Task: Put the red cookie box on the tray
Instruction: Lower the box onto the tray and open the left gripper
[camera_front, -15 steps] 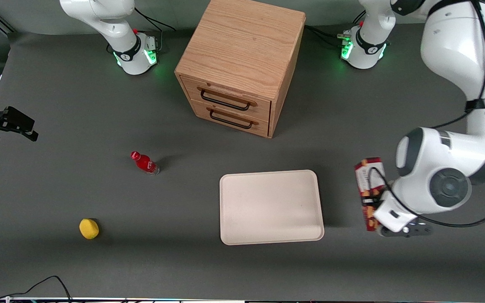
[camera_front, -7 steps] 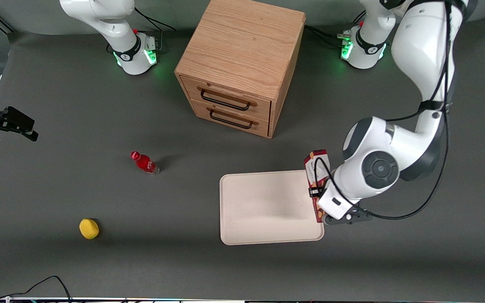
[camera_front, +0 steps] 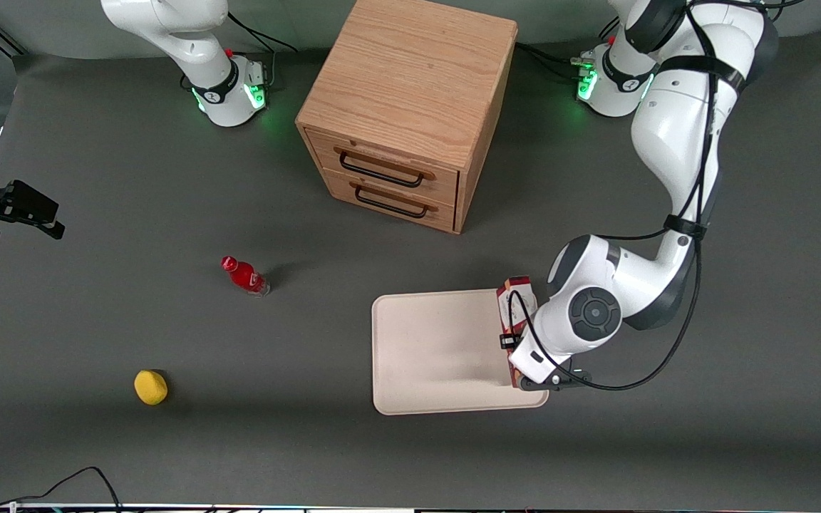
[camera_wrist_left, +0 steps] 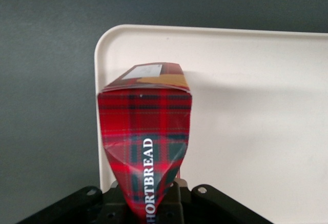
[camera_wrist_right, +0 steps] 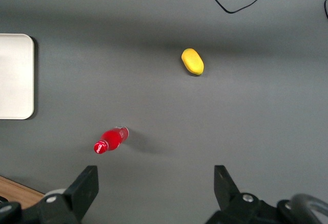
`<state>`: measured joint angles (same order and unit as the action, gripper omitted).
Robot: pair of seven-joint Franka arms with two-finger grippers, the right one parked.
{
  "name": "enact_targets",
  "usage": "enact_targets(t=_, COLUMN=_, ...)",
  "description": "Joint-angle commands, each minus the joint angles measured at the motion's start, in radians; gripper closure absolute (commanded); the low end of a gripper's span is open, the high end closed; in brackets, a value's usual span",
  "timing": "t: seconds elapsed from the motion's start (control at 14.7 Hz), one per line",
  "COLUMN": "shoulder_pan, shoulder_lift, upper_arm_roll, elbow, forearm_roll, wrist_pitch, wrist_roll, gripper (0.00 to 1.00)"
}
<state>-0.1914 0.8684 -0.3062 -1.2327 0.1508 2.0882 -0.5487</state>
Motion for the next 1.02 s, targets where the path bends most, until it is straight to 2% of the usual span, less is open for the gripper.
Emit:
enact_targets(t=0.0, shoulder_pan=-0.011, shoulder_lift=0.026, upper_arm_roll=0.004, elbow=0.029, forearm_roll=0.048, wrist_pitch=0.041, wrist_roll=-0.017, gripper=1.00)
enact_targets(t=0.27, shoulder_pan=-0.011, shoulder_lift=0.050, upper_arm_roll=0.004, elbow=0.029, forearm_roll=0.117, wrist_pitch=0.082, wrist_roll=-0.014, gripper=1.00)
enact_targets(t=0.34, shoulder_pan=-0.010, shoulder_lift=0.049, upper_arm_roll=0.004, elbow=0.030, forearm_roll=0.122, wrist_pitch=0.082, wrist_roll=-0.007, gripper=0.76)
enact_targets(t=0.41, shoulder_pan=-0.011, shoulder_lift=0.046, upper_arm_roll=0.006, elbow=0.030, forearm_roll=0.140, wrist_pitch=0.082, wrist_roll=0.007, gripper=0.35)
enact_targets(t=0.48, shoulder_pan=-0.010, shoulder_lift=0.043, upper_arm_roll=0.004, elbow=0.032, forearm_roll=0.163, wrist_pitch=0.070, wrist_roll=0.009, gripper=0.00)
enact_targets(t=0.75, shoulder_pan=0.004, shoulder_lift=0.011, upper_arm_roll=-0.008, elbow=0.084, forearm_roll=0.139, wrist_pitch=-0.089, wrist_roll=0.012, gripper=0.00)
enact_targets(t=0.82, shoulder_pan=0.004, shoulder_lift=-0.006, upper_arm_roll=-0.010, elbow=0.110, forearm_roll=0.109, wrist_pitch=-0.156, wrist_roll=0.010, gripper=0.00)
enact_targets(t=0.95, shoulder_pan=0.004, shoulder_lift=-0.073, upper_arm_roll=-0.008, elbow=0.153, forearm_roll=0.102, wrist_pitch=-0.317, wrist_roll=0.010, gripper=0.00)
